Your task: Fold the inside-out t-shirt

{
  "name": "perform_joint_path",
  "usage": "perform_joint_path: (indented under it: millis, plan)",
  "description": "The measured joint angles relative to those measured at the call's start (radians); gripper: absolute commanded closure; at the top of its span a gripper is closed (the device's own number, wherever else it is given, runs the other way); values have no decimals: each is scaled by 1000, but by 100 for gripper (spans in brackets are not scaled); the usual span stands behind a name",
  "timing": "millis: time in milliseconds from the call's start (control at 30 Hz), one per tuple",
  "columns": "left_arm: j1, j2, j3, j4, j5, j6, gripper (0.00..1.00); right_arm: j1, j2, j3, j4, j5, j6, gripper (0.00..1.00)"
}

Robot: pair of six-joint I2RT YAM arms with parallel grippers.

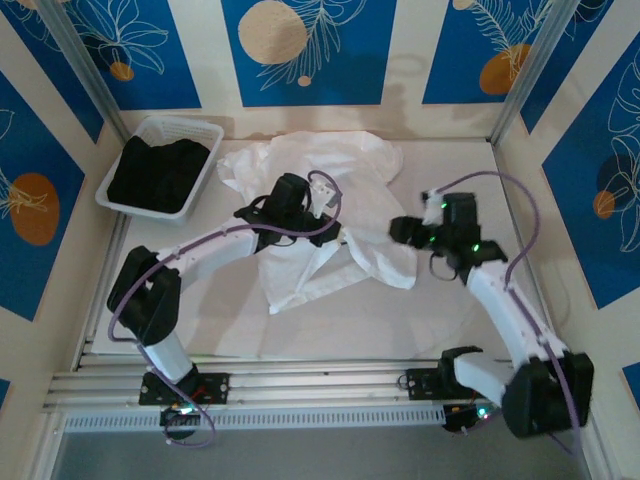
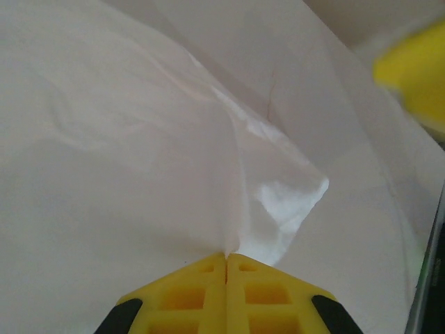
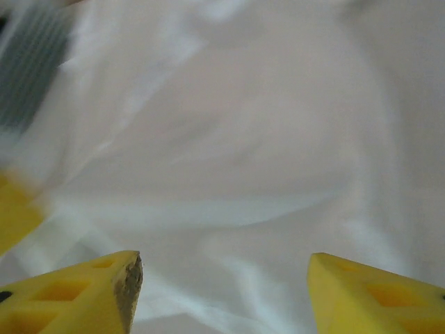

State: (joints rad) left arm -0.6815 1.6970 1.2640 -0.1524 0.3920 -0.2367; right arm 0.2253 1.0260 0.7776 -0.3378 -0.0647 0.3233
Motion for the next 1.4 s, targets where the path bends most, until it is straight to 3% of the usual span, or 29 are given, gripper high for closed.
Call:
perform_joint_path:
  millis: [167,400,600,867,1233,1400]
  plan:
    - [31,-21,0,-5,15,-70,100,340,-76,-194,212,75,-85,49]
    - [39,-60,44,-81,24,-80,100,574,301,-273,564,275,-186,58]
    - [39,-138,74,-114,58,-106,100,586,552,-258,837,431,-269,62]
    - [21,-232,76,-119,106,-137,100,573,704,-180,1010,583,-368,65]
    - [-73,-262,112,-161,139,-121,100,489,722,-119,993,645,-358,61]
    - [-156,-231,255,-184,151,-105,100,500,725,-71,944,661,-354,57]
